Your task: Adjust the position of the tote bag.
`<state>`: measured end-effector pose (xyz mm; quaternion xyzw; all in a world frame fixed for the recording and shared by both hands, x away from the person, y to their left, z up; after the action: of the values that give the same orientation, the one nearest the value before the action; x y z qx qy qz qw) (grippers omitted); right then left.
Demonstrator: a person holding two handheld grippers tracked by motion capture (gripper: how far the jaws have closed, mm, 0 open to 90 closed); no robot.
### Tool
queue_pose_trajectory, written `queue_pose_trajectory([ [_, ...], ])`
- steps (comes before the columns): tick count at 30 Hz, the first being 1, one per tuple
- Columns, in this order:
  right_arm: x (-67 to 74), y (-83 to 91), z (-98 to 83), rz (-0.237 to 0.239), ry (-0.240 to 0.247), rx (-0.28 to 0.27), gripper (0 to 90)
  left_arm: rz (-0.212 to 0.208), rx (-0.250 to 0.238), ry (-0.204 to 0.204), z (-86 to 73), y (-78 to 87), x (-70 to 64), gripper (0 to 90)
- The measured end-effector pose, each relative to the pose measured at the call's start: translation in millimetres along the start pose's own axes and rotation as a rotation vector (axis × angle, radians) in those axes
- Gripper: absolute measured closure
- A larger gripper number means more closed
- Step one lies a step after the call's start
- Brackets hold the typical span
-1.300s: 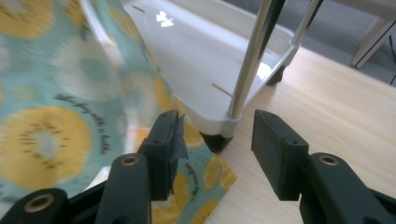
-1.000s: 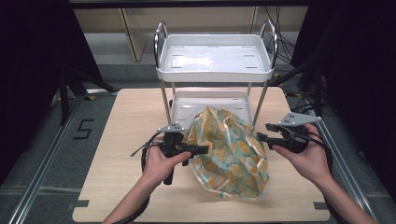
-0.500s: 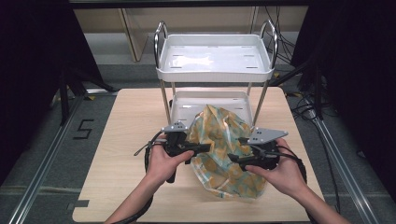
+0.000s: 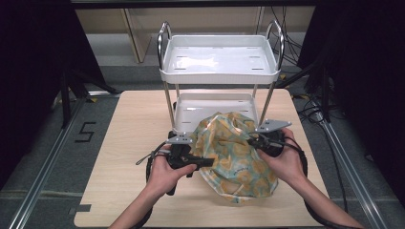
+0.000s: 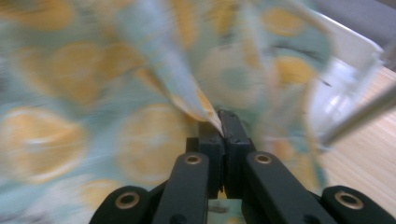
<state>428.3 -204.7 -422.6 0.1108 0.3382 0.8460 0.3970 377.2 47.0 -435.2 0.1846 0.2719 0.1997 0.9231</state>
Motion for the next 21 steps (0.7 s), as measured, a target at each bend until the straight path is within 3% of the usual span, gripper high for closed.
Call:
queue_pose_trajectory([
  [2, -11.6, -2.5, 1.2, -0.025, -0.005, 0.003, 90.0, -0.006, 0.020, 0.018, -8.0, 5.1, 4.9, 89.4],
  [4, -17.5, -5.8, 1.2, -0.028, -0.046, 0.013, 90.0, -0.002, 0.033, 0.027, -14.8, 10.4, 9.8, 89.4],
  [5, -23.5, -7.8, 2.0, -0.040, -0.023, 0.009, 90.0, -0.006, 0.029, 0.047, -18.0, 13.2, 12.1, 89.5],
  [7, -24.8, -11.2, 1.8, -0.038, -0.065, 0.024, 90.0, -0.004, 0.037, 0.068, -24.4, 21.2, 19.2, 89.4],
  [8, -28.7, -12.9, 2.6, -0.039, -0.049, 0.024, 90.0, 0.011, 0.043, 0.064, -26.5, 24.1, 22.3, 89.4],
  [9, -26.3, -13.8, 2.3, -0.038, -0.074, 0.033, 90.0, 0.011, 0.042, 0.081, -29.5, 27.5, 26.5, 89.4],
  [16, -31.2, -24.0, 4.5, -0.023, -0.056, 0.041, 89.9, 0.080, 0.059, 0.134, -43.0, 41.1, 51.1, 89.5],
  [17, -27.6, -24.4, 4.5, -0.017, -0.101, 0.051, 89.8, 0.091, 0.067, 0.136, -44.5, 41.7, 53.1, 89.4],
  [18, -31.4, -26.4, 4.4, -0.016, -0.059, 0.045, 89.7, 0.100, 0.080, 0.133, -45.5, 41.6, 53.8, 89.4],
  [20, -29.5, -27.5, 5.2, -0.014, -0.054, 0.042, 89.7, 0.124, 0.104, 0.094, -45.1, 40.2, 51.2, 87.9],
  [21, -24.3, -25.6, 5.8, -0.007, -0.088, 0.057, 89.7, 0.157, 0.097, 0.056, -40.9, 40.0, 46.9, 82.8],
])
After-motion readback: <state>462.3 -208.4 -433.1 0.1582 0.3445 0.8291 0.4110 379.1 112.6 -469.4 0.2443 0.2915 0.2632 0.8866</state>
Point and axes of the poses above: each handheld gripper's, and its own axes: y roughly backward along the jaws, z roughly out of its top, x roughly to its left, the point moved 4 cm from there along -y, roughly forward along the jaws
